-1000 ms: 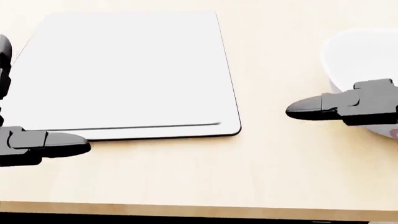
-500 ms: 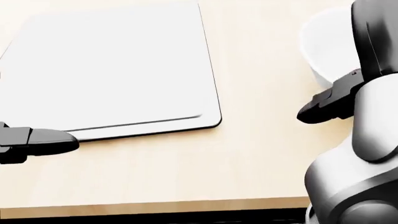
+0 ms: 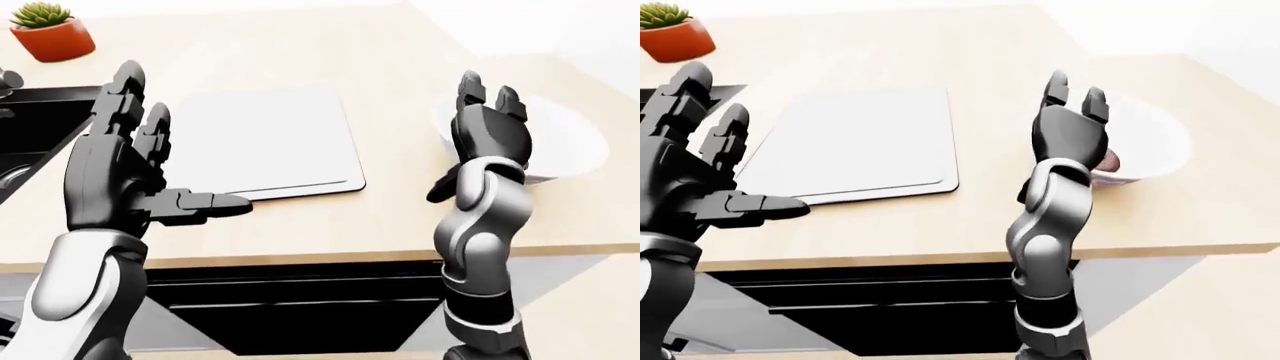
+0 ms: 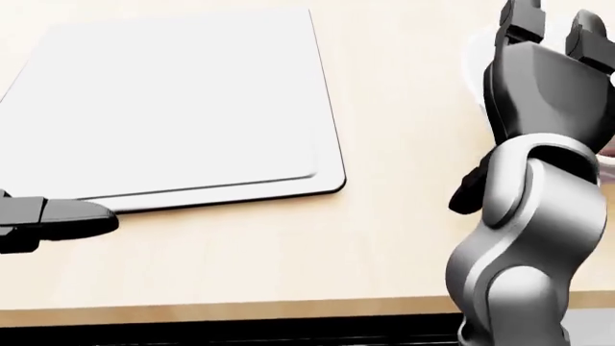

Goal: Pick up the bowl with donut and place it on the tray. Pick up the cupcake and place it on the tray.

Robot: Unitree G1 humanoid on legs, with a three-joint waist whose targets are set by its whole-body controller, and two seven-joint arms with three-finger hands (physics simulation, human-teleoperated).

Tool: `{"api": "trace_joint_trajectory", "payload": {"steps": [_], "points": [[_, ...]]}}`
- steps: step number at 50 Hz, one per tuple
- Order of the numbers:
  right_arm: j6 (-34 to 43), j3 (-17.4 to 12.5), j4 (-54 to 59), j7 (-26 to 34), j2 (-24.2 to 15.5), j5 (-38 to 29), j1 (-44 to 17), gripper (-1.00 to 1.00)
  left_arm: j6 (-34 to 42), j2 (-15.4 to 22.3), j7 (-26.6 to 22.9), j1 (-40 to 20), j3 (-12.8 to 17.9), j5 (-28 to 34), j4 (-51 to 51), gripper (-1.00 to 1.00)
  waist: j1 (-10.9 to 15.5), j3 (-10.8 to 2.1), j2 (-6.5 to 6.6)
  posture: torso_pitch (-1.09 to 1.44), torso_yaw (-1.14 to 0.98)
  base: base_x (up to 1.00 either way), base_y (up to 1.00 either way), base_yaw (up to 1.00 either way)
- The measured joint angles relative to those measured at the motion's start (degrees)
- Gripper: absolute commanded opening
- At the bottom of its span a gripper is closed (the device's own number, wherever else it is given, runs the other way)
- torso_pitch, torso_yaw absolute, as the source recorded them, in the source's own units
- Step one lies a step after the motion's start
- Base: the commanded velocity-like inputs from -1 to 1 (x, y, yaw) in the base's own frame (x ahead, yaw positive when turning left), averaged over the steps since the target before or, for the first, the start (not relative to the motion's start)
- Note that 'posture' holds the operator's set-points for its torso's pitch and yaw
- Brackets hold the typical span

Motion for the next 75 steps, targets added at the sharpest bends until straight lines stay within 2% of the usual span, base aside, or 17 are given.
{"api": "trace_joint_trajectory", "payload": {"steps": [15, 22, 31, 32, 33, 34, 36, 40, 43, 45, 52, 53, 61, 71, 75], "points": [[1.2, -0.2, 13.4, -9.5, -4.4, 5.3, -4.4, 1.00, -0.5, -0.4, -0.6, 1.0, 0.4, 0.1, -0.6, 1.00, 0.6, -0.60, -0.72, 0.00, 0.00, 0.00, 0.00, 0.00], [1.3, -0.3, 15.5, -10.4, -5.9, 6.6, -5.0, 1.00, -1.4, -0.7, -1.0, 1.6, -0.1, 0.6, 0.2, 1.00, 0.9, -0.77, -1.18, 0.00, 0.00, 0.00, 0.00, 0.00], [1.1, -0.7, 14.6, -9.3, -7.0, 6.5, -4.2, 1.00, -0.7, -0.5, -0.9, 1.3, 1.0, -0.1, -1.2, 1.00, 1.4, -0.91, -1.46, 0.00, 0.00, 0.00, 0.00, 0.00], [1.1, -0.9, 14.5, -9.2, -7.1, 6.6, -4.1, 0.75, -0.6, -0.4, -0.8, 1.2, 0.9, -0.2, -1.1, 1.00, 1.4, -0.94, -1.47, 0.00, 0.00, 0.00, 0.00, 0.00], [1.0, -1.0, 14.3, -9.0, -7.2, 6.6, -4.0, 0.59, -0.6, -0.4, -0.8, 1.1, 0.8, -0.2, -1.0, 1.00, 1.4, -0.96, -1.49, 0.00, 0.00, 0.00, 0.00, 0.00], [1.0, -1.1, 14.2, -8.9, -7.4, 6.6, -3.9, 0.53, -0.7, -0.3, -0.7, 1.1, 0.7, -0.1, -1.0, 1.00, 1.4, -0.98, -1.52, 0.00, 0.00, 0.00, 0.00, 0.00], [0.8, -1.1, 14.2, -9.2, -7.7, 6.2, -3.7, 0.27, -0.8, -0.4, -0.6, 1.0, 0.3, -0.1, -0.8, 1.00, 1.4, -0.98, -1.59, 0.00, 0.00, 0.00, 0.00, 0.00], [0.7, -1.5, 14.0, -8.9, -8.3, 6.3, -3.2, 0.00, -0.3, -0.3, -0.6, 0.7, 0.4, -0.4, -1.1, 1.00, 1.3, -0.87, -1.69, 0.00, 0.00, 0.00, 0.00, 0.00], [0.7, -1.9, 13.2, -8.1, -8.9, 6.2, -2.8, -0.09, -0.2, -0.2, -0.5, 0.7, 0.7, -0.6, -1.4, 1.00, 1.2, -0.82, -1.62, 0.00, 0.00, 0.00, 0.00, 0.00], [0.6, -2.4, 12.9, -7.9, -9.3, 6.1, -2.6, -0.33, -0.6, -0.3, -0.5, 0.9, 0.5, -0.5, -1.2, 1.00, 1.2, -0.86, -1.58, 0.00, 0.00, 0.00, 0.00, 0.00], [-0.4, -3.1, 11.9, -9.2, -10.4, 4.8, -2.3, -0.80, -1.0, -0.4, -0.7, 1.2, 0.5, -0.6, -1.3, 1.00, 1.1, -1.01, -1.62, 0.00, 0.00, 0.00, 0.00, 0.00], [-0.5, -3.2, 11.9, -9.2, -10.5, 4.5, -2.3, -1.00, -1.0, -0.4, -0.7, 1.2, 0.6, -0.7, -1.4, 1.00, 1.1, -1.04, -1.64, 0.00, 0.00, 0.00, 0.00, 0.00], [-1.2, -3.4, 11.4, -9.5, -10.6, 3.8, -1.7, -1.00, -0.9, -0.3, -0.4, 1.2, 0.8, -1.3, -2.1, 1.00, 0.9, -1.08, -1.58, 0.00, 0.00, 0.00, 0.00, 0.00], [-1.2, -4.8, 8.7, -5.7, -10.6, 3.8, -2.8, -1.00, -1.4, -0.1, -0.3, 1.6, 1.2, -1.7, -1.7, 1.00, 0.4, -0.40, -1.22, 0.00, 0.00, 0.00, 0.00, 0.00], [-2.6, -3.6, 7.7, -5.3, -9.8, 4.9, -3.5, -1.00, -1.5, -0.1, -0.3, 1.7, 1.2, -2.0, -1.7, 1.00, 0.3, 0.07, -0.71, 0.00, 0.00, 0.00, 0.00, 0.00]]}}
